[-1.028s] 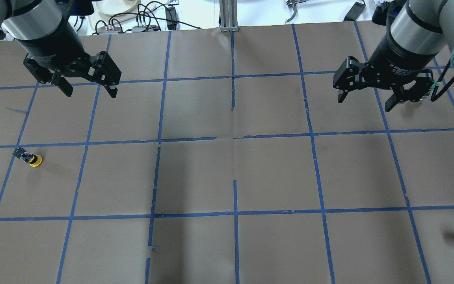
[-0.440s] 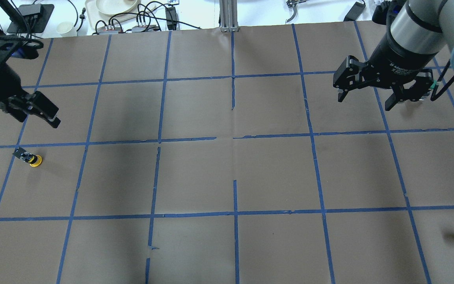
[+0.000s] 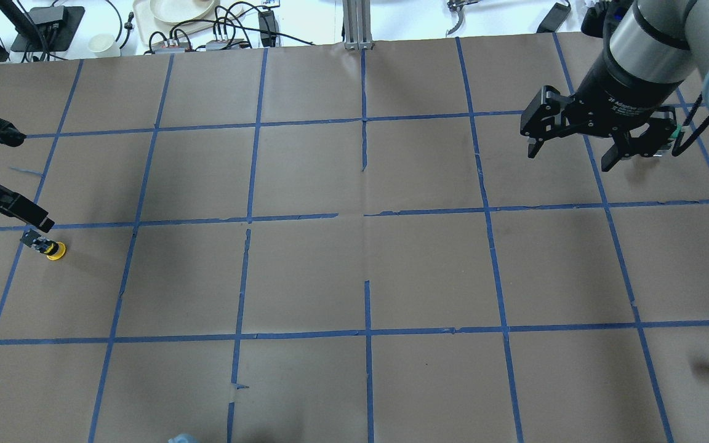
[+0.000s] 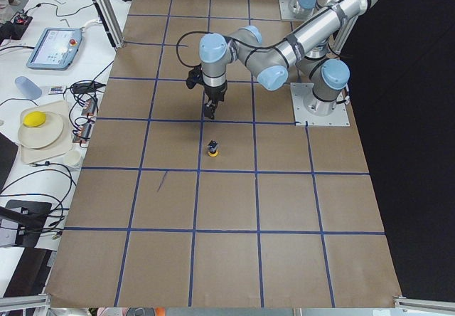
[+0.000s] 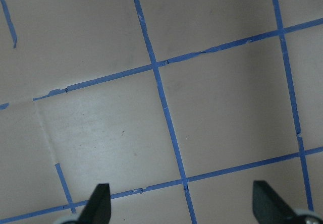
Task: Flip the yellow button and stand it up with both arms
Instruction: 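Move the left gripper down toward the yellow-capped button lying on its side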
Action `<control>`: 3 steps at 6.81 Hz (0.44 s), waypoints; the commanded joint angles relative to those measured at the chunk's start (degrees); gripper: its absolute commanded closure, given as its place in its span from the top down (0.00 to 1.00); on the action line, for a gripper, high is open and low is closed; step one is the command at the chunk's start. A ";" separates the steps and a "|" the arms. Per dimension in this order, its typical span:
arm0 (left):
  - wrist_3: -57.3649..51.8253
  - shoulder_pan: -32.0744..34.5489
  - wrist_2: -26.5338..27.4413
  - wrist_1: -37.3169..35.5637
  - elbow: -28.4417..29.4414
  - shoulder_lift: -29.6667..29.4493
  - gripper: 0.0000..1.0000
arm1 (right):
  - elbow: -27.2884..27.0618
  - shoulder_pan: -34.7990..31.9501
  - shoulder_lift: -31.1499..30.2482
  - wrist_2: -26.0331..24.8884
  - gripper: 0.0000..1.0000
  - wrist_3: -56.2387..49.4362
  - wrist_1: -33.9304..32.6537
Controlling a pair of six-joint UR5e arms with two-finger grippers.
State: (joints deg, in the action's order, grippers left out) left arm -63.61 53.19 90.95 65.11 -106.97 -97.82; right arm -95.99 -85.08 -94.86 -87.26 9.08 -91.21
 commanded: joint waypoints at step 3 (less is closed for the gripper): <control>-17.16 -4.68 -1.30 -10.86 -0.16 -10.45 0.99 | -0.08 0.26 0.20 -0.28 1.00 -0.55 3.21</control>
State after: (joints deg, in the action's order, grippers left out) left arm -78.24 48.85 89.93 55.94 -107.02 -106.75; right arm -96.03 -84.94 -94.64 -87.40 8.55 -89.93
